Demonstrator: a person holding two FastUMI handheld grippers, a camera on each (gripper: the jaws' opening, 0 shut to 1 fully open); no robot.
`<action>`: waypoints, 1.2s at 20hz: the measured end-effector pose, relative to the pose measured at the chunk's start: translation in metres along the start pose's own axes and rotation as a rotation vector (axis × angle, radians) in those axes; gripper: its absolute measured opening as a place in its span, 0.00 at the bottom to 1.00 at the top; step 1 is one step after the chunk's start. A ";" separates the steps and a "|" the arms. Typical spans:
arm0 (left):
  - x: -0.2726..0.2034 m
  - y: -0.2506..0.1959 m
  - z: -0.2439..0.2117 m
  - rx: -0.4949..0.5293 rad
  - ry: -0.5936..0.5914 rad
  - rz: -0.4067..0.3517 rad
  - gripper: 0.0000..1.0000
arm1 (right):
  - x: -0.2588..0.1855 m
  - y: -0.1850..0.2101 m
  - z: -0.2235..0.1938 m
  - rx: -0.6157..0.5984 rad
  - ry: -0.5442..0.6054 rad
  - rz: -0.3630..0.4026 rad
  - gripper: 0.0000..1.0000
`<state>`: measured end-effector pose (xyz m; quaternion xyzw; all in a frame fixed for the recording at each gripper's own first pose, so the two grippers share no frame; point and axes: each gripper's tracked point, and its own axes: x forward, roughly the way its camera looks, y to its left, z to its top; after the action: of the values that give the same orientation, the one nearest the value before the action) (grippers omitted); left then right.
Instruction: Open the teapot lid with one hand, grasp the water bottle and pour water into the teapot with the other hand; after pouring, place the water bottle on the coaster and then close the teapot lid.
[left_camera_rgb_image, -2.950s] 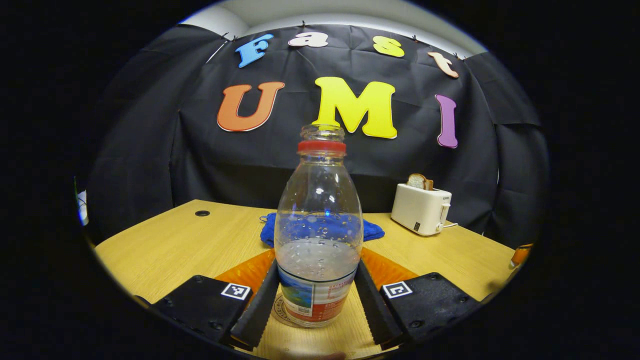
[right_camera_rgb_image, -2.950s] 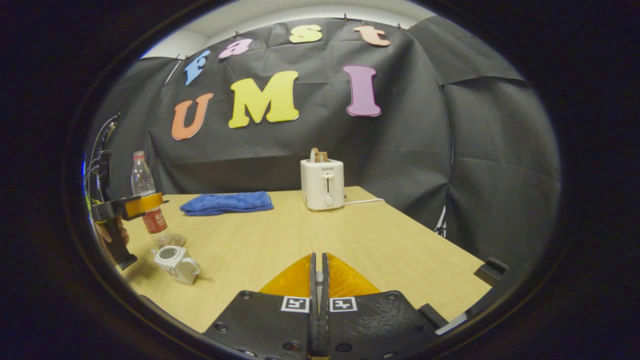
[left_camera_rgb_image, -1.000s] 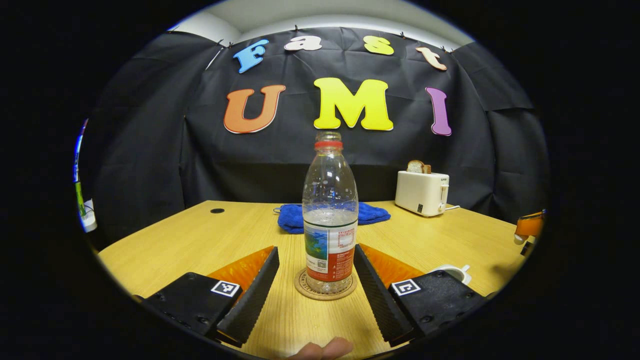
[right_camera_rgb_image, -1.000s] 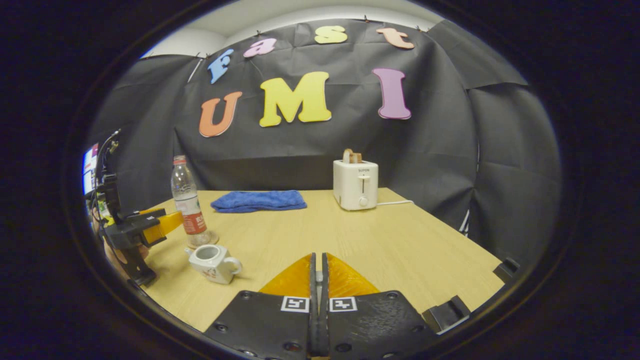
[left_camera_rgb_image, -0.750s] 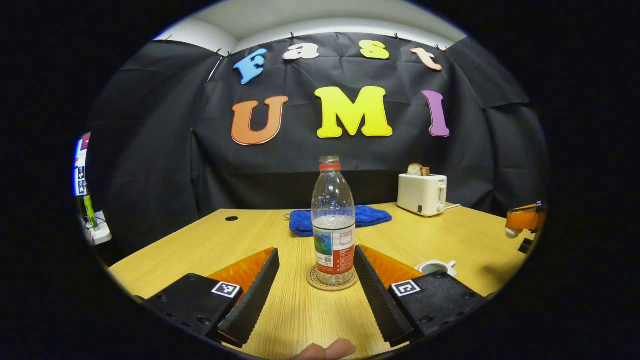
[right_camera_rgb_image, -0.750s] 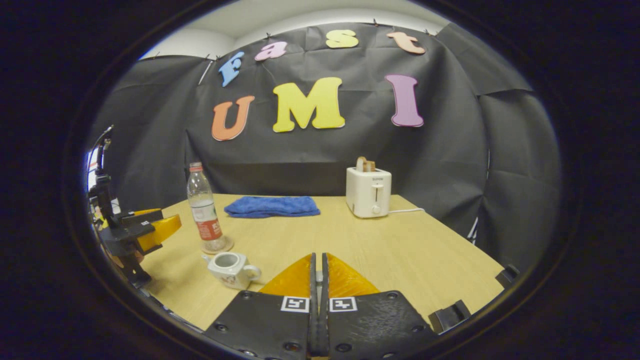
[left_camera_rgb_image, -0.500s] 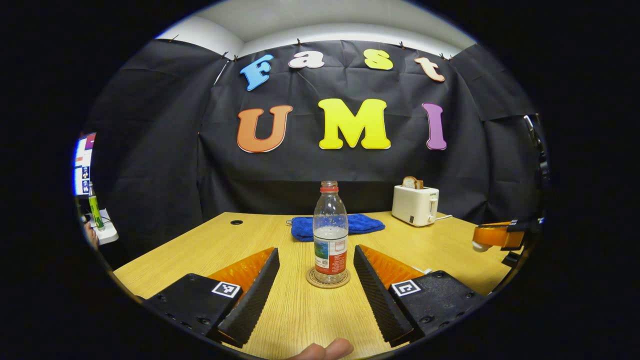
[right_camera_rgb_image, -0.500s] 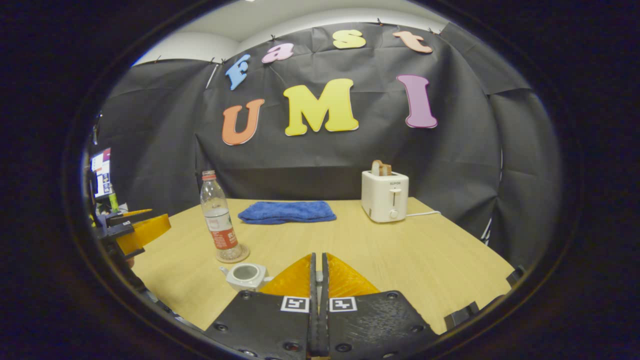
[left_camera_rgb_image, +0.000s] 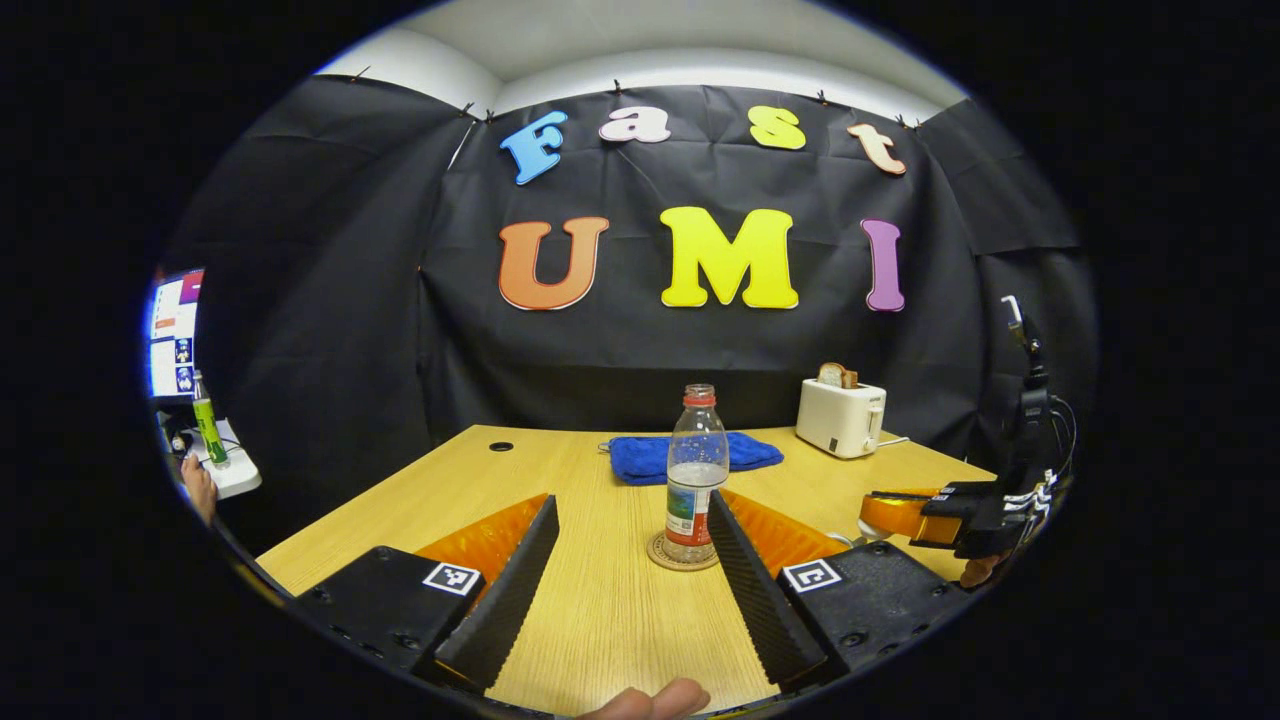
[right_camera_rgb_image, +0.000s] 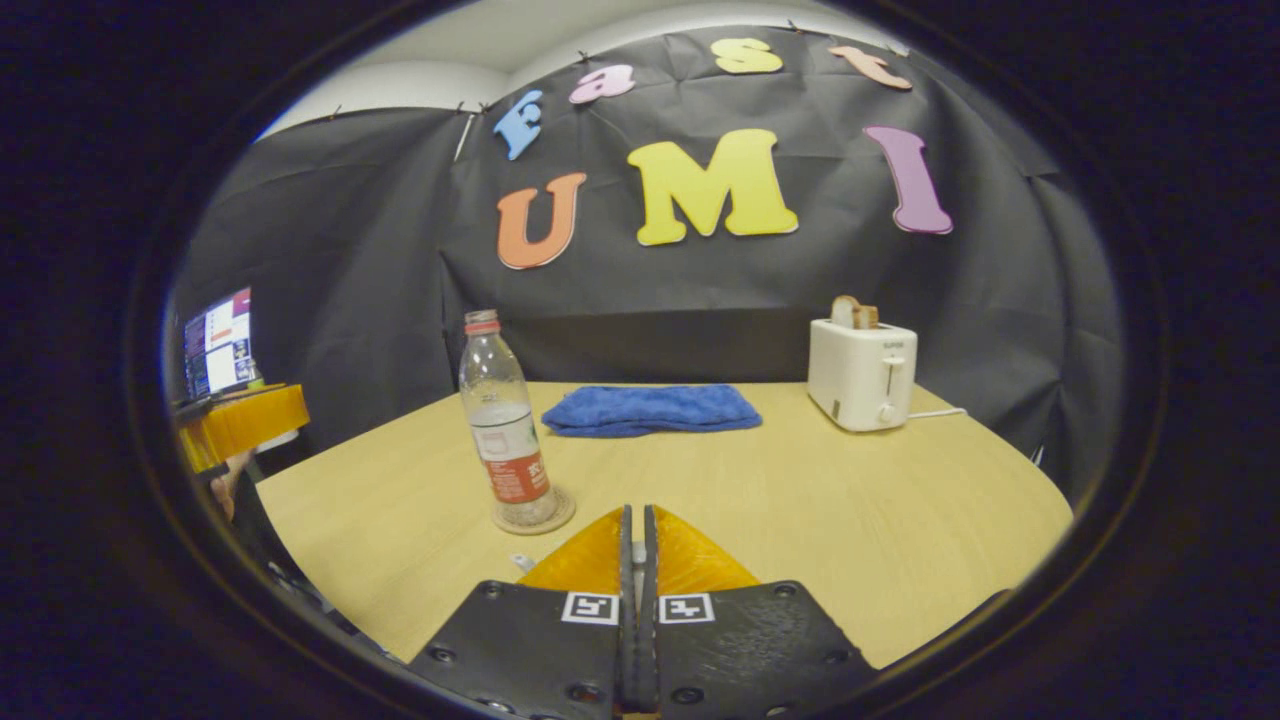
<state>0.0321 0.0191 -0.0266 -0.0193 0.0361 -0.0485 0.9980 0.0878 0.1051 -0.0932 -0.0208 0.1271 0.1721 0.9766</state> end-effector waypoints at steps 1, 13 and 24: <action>-0.004 0.001 0.000 0.001 0.011 -0.001 0.94 | 0.004 0.008 -0.001 -0.012 0.002 0.010 0.00; -0.006 0.017 -0.004 0.030 0.042 0.025 0.94 | 0.026 0.024 -0.009 -0.017 0.022 0.007 0.03; -0.003 0.021 -0.013 -0.014 0.075 0.020 0.94 | 0.009 0.020 0.009 -0.008 -0.011 -0.016 0.18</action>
<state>0.0301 0.0400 -0.0399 -0.0239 0.0738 -0.0391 0.9962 0.0917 0.1273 -0.0869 -0.0250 0.1206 0.1647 0.9786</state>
